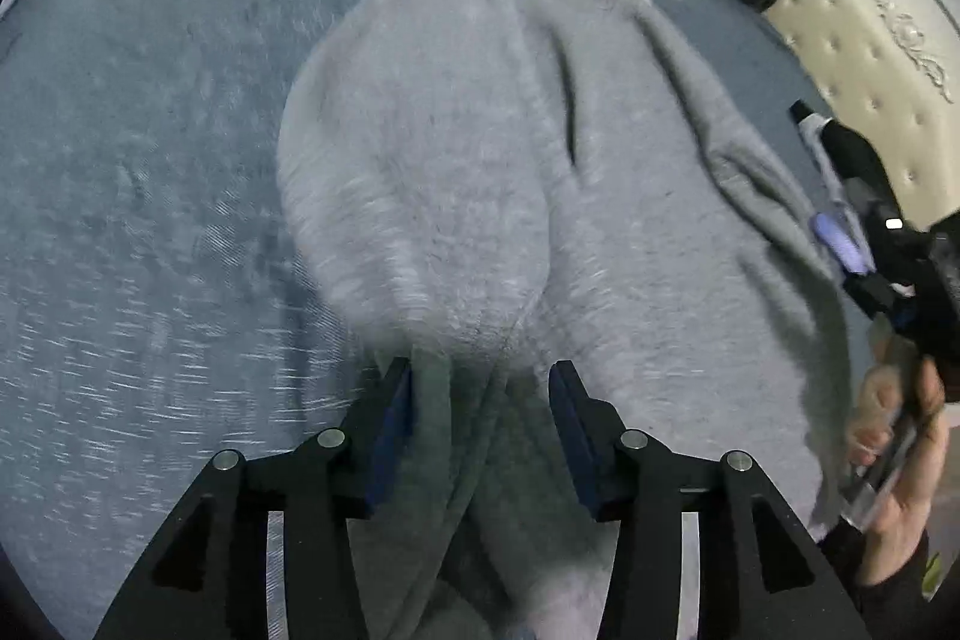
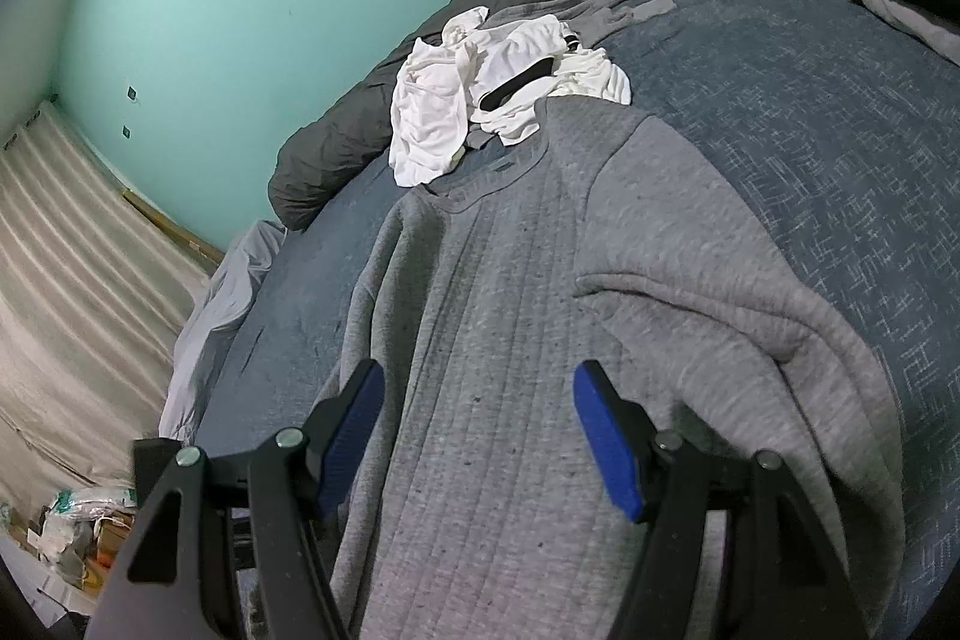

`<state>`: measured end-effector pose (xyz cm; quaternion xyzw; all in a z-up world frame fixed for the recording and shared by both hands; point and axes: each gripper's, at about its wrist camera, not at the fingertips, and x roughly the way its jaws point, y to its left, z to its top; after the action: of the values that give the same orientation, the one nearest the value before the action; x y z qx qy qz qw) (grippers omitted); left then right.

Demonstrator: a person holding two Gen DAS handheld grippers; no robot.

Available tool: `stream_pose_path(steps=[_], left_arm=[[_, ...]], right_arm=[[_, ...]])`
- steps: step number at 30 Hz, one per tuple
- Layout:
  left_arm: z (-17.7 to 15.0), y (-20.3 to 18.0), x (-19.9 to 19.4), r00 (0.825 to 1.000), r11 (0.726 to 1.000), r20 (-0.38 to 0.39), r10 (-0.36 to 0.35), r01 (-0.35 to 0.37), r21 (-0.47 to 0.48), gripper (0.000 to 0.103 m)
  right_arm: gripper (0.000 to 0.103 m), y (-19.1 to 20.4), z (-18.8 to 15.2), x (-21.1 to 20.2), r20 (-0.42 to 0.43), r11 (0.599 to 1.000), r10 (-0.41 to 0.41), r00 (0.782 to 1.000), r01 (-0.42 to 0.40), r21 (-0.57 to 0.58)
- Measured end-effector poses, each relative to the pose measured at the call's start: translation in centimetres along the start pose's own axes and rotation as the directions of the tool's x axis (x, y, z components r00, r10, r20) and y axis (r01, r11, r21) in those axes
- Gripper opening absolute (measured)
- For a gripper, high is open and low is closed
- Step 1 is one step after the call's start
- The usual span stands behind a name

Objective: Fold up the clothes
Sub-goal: 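Grasp the grey sweatshirt sleeve cuff with the left tool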

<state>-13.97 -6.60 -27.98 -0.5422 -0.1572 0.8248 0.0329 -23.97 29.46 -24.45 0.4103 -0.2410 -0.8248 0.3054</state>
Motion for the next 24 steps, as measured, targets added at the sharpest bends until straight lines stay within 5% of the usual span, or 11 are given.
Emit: stream_pose_path(steps=[6,14,15,17,20,24], left_arm=[[-1.8,4.8,-4.3,0.998,0.995,0.013,0.066,-0.064,-0.07,0.053],[-6.4,6.4,-2.6,0.993,0.997,-0.118,0.002,-0.012,-0.082,0.056],[-6.8,5.9,-2.4,0.992,0.998,-0.124,0.006,-0.014,-0.064,0.052],[-7.3,4.9,-1.6,0.99,0.999,-0.142,0.009,-0.016,-0.047,0.025],[-7.6,3.0,-0.7,0.99,1.0,-0.14,0.005,-0.007,-0.015,0.008],[-6.8,0.7,-0.8,0.99,0.995,-0.114,0.082,-0.073,0.074,0.006]], right_arm=[[0.066,-0.3,0.1,-0.1,0.003,1.0,0.006,1.0,-0.006,0.025],[0.067,0.0,-0.1,0.1,-0.001,1.0,0.011,1.0,-0.011,0.024],[0.067,0.0,-0.1,0.1,-0.001,1.0,0.01,1.0,-0.01,0.024],[0.067,0.0,-0.1,0.2,-0.003,1.0,0.011,1.0,-0.011,0.029],[0.067,-0.2,-0.1,0.2,-0.007,0.999,0.011,1.0,-0.01,0.037],[0.067,-0.6,-0.1,0.2,-0.009,0.999,0.009,1.0,-0.009,0.049]])
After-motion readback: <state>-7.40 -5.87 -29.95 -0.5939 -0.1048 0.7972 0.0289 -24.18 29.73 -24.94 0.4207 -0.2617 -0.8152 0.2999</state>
